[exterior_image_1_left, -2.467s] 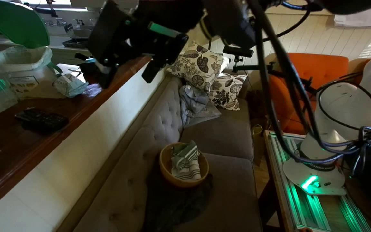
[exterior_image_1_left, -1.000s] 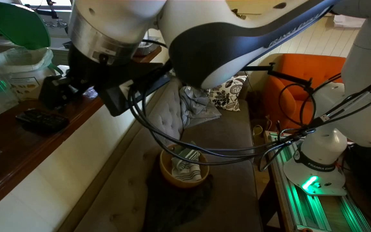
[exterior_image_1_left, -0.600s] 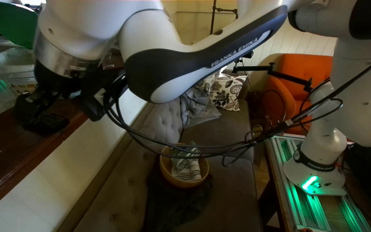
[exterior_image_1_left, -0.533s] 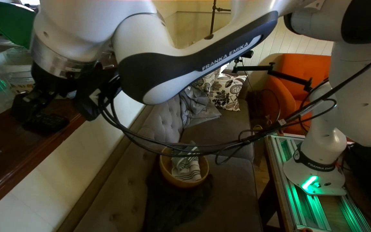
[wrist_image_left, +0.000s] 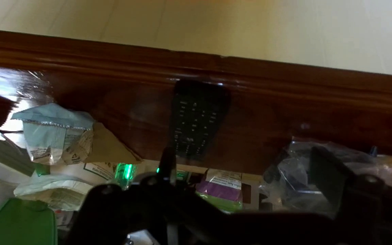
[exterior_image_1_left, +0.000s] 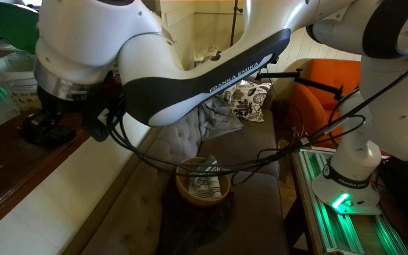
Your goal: Put the black remote control in the wooden bowl.
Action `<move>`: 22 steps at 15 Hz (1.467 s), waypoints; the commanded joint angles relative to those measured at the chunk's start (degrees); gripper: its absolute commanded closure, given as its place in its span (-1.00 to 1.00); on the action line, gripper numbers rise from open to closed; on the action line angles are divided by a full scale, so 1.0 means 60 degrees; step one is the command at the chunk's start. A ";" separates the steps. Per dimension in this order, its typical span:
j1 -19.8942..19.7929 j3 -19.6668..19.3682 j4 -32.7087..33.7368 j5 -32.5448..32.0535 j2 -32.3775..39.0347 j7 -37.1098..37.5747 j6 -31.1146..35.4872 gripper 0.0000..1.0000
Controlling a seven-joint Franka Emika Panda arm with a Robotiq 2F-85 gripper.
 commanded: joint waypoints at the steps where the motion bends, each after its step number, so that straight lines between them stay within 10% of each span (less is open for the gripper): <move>1: 0.0112 -0.0244 0.0501 0.0505 0.0736 -0.0977 -0.0067 -1.00; 11: 0.0458 -0.1393 0.3224 0.2346 0.2346 -0.0521 -0.1518 -1.00; 22: -0.0150 -0.0597 0.2905 0.2996 0.2386 -0.0678 -0.1238 -1.00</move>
